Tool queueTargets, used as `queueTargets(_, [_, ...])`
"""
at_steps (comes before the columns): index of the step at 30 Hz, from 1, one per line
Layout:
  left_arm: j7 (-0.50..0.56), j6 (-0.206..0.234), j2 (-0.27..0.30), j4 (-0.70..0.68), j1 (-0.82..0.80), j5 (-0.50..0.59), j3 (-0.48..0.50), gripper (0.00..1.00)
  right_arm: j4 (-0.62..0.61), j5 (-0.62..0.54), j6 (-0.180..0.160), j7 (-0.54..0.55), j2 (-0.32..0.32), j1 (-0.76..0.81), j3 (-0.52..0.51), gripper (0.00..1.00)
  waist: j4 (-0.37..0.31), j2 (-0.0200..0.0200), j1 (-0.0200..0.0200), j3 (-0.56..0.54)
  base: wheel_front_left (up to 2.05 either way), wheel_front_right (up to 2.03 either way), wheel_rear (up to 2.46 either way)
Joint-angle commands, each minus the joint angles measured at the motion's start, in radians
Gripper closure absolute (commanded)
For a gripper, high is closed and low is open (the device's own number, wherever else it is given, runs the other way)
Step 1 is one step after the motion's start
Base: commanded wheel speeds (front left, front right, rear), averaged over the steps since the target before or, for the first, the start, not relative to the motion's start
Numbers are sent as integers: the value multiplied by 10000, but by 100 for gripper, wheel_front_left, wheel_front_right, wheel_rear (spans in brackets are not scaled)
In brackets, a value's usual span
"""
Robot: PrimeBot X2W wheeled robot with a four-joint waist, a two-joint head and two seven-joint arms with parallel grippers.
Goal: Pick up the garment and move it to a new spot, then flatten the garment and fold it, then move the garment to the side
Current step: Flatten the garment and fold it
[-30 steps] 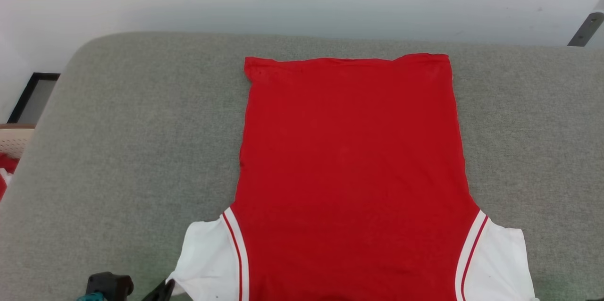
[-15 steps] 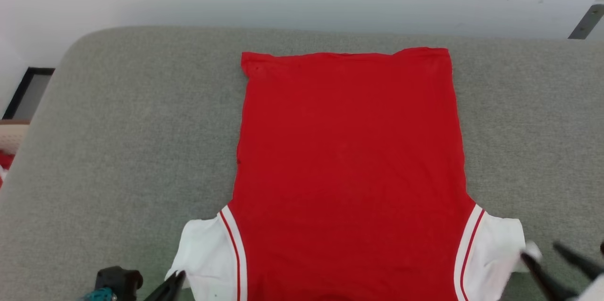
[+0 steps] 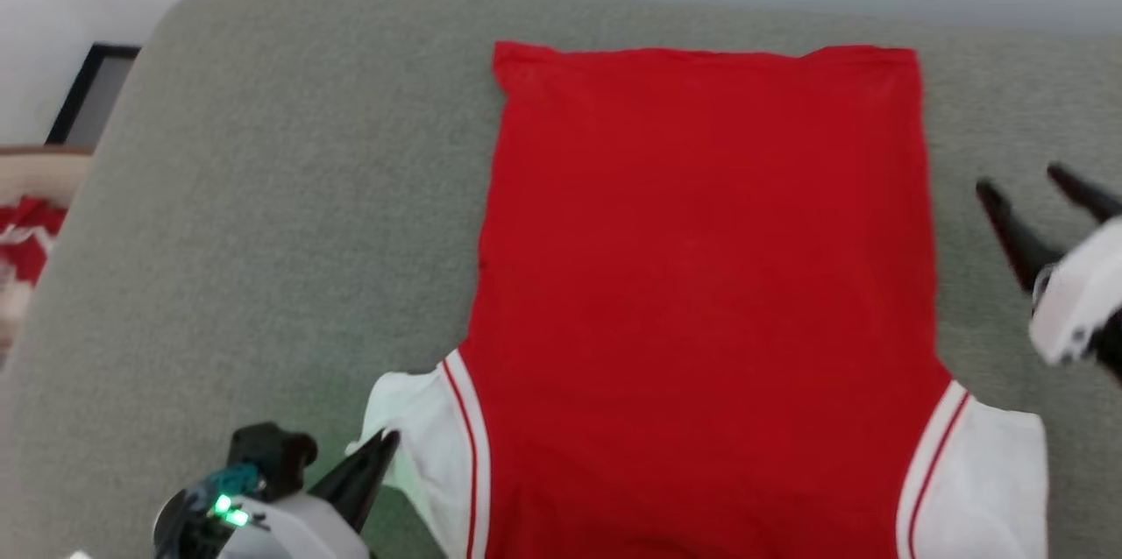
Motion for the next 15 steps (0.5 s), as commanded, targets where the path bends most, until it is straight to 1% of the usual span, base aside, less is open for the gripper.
queueTargets(1, [45,-131,-187,118,-306,134,-17,100,763,-17,-8,-128,-9,-842,127,0,576,0,0,545,0,0,0])
queueTargets(3, [92,-264,-376,220,-556,253,-70,100,1648,-71,-7,-91,-91,-1629,248,0,825,0,0,760,0,0,0])
queueTargets(4, [92,-264,-376,220,-556,253,-70,100,1648,-71,-7,-91,-91,-1629,248,0,825,0,0,760,0,0,0])
queueTargets(9, [153,-606,-908,579,-1142,476,-172,100,3692,-136,-7,133,-228,-3445,559,0,1386,0,0,1339,0,0,0])
queueTargets(15, [107,-1096,-1562,1087,-1744,709,-317,100,5799,-333,-7,548,-369,-5090,850,0,2033,0,0,1925,0,0,0])
